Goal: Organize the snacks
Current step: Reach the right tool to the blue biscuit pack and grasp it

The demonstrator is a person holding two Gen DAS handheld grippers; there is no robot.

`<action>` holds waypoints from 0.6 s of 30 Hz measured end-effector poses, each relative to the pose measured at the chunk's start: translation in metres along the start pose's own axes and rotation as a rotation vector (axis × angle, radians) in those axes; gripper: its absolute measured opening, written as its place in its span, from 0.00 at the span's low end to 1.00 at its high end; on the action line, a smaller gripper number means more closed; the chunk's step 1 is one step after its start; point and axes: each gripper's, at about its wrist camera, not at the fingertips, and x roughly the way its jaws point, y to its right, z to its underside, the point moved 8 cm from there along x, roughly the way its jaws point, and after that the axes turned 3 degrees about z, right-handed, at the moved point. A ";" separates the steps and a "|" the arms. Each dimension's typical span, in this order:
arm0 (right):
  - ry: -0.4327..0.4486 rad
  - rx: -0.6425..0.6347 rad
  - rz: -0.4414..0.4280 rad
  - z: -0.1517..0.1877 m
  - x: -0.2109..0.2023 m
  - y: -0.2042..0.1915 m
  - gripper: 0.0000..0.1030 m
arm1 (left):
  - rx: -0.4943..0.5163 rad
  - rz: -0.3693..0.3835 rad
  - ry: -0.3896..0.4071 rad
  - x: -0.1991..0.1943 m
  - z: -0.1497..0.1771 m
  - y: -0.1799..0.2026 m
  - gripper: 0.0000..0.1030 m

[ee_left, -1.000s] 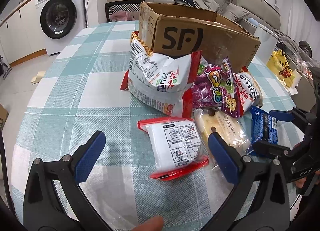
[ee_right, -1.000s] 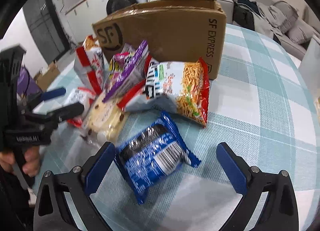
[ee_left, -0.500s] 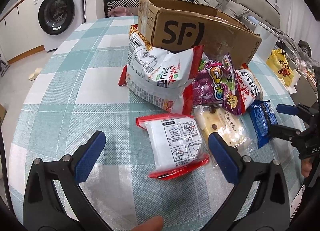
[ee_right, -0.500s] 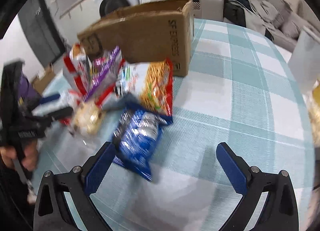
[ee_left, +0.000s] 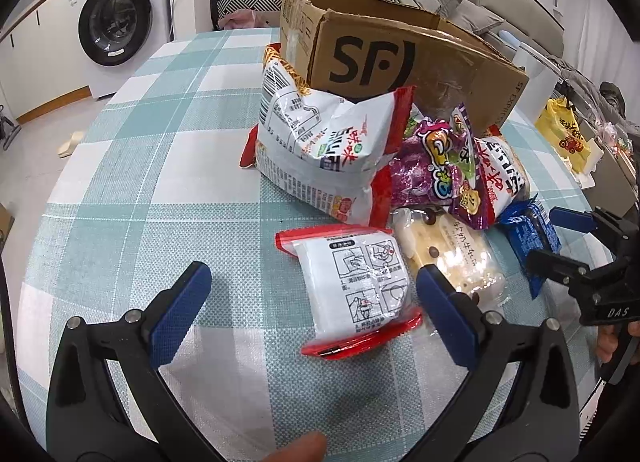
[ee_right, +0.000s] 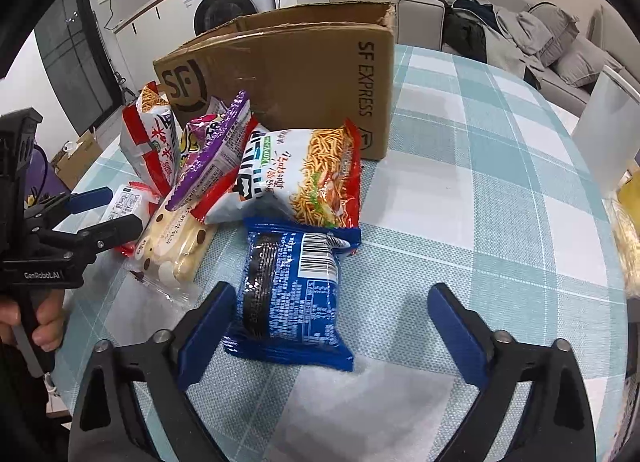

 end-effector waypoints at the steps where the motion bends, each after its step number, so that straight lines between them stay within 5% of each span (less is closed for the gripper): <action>1: 0.004 0.005 -0.009 -0.001 -0.001 0.001 0.83 | 0.001 0.001 -0.001 0.000 0.000 0.000 0.99; 6: 0.016 0.003 -0.048 -0.003 0.000 0.001 0.63 | 0.003 0.000 0.001 0.000 0.000 0.000 0.99; 8: 0.025 -0.004 -0.072 -0.002 -0.003 -0.005 0.46 | 0.005 0.002 -0.001 0.001 0.001 0.000 0.99; 18: 0.095 -0.028 -0.137 -0.010 -0.032 -0.017 0.43 | 0.035 0.005 -0.013 -0.001 0.004 0.007 0.98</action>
